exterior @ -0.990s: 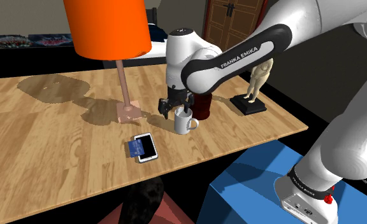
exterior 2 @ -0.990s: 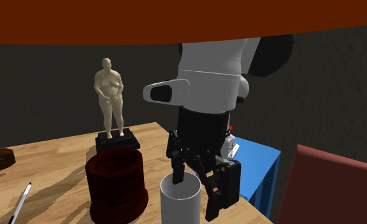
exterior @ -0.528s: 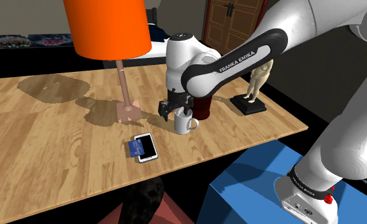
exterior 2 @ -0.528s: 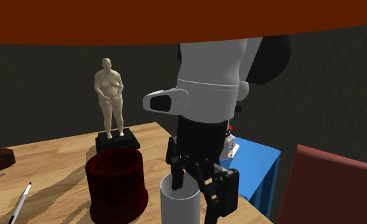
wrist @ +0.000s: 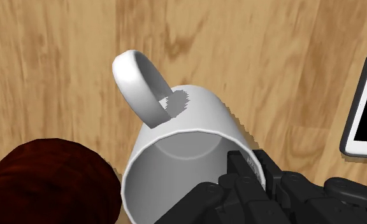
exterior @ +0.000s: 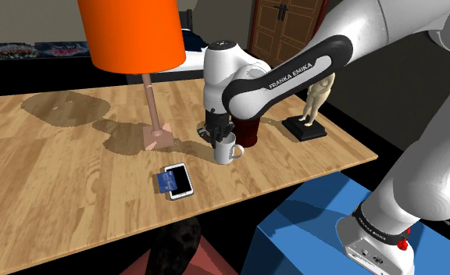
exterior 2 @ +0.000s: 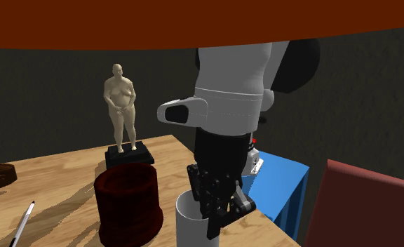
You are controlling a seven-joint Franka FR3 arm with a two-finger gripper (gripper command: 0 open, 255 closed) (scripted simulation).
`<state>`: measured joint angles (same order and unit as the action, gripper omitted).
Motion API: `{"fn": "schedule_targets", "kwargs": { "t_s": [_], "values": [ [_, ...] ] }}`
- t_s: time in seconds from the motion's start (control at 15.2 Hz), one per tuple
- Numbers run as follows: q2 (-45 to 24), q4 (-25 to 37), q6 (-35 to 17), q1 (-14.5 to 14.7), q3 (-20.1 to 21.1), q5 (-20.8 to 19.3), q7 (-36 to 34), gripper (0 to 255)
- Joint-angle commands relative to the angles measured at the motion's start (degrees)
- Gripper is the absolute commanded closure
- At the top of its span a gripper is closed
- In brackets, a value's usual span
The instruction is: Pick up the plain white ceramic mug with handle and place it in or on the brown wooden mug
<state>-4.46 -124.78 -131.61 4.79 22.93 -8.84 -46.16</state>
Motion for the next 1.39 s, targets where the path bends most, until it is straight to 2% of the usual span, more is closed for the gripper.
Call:
{"fn": "schedule_targets", "kwargs": {
  "t_s": [0.0, 0.2, 1.32],
  "values": [
    [0.0, 0.0, 0.0, 0.0, 0.0, 0.0, 0.0, 255],
    [-0.01, 0.0, -0.01, 0.0, 0.0, -0.01, 0.0, 255],
    [6.03, 7.01, 12.3, -0.24, 0.06, 3.97, 3.51, 255]
  ]
}}
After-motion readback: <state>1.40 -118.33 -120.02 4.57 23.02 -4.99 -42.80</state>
